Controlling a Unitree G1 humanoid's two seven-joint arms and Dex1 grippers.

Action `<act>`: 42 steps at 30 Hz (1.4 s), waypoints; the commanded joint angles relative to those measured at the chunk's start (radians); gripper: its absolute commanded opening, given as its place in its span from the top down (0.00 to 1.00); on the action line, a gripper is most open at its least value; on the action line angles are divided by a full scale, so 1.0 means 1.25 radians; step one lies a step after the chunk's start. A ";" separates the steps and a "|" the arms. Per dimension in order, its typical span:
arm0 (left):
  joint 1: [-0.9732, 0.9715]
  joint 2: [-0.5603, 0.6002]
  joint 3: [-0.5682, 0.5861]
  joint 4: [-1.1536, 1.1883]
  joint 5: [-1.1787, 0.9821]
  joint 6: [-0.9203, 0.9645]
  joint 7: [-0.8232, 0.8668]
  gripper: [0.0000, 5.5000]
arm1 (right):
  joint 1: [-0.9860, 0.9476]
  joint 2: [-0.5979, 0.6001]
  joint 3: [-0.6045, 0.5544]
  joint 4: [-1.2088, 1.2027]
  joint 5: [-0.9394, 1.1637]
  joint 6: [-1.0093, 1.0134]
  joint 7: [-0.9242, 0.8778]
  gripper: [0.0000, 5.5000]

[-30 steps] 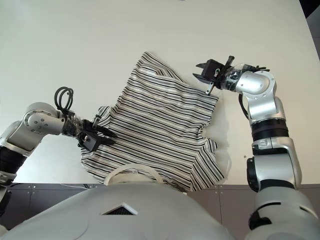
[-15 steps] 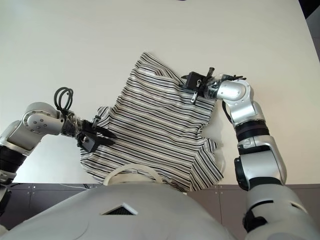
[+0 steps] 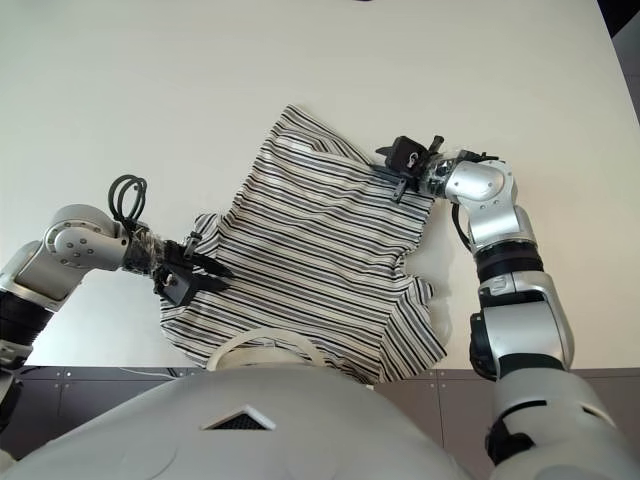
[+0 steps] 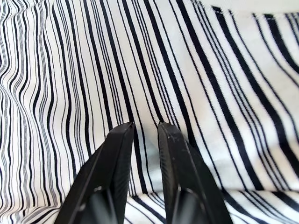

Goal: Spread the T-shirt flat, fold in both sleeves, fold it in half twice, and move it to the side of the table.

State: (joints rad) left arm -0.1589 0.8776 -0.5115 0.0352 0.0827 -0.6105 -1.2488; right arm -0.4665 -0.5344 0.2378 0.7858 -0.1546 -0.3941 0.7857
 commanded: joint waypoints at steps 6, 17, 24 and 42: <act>-0.009 0.044 -0.009 -0.014 0.020 -0.060 -0.040 0.82 | -0.012 -0.026 0.078 0.129 -0.105 -0.081 -0.020 0.79; -0.090 0.057 -0.044 0.216 0.159 -0.308 -0.001 0.82 | -0.073 -0.127 0.185 0.193 -0.343 -0.183 -0.323 0.79; -0.094 0.038 -0.061 0.234 0.121 -0.308 0.027 0.82 | -0.112 -0.098 0.070 0.199 -0.246 -0.211 -0.507 0.79; -0.056 0.037 -0.050 0.170 0.119 -0.230 0.079 0.82 | 0.118 -0.101 -0.038 -0.130 0.099 0.067 0.002 0.79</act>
State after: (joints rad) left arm -0.2499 0.9162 -0.5425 0.2355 0.1801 -0.9186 -1.1236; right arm -0.2801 -0.6670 0.2019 0.5871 -0.0079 -0.3118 0.7930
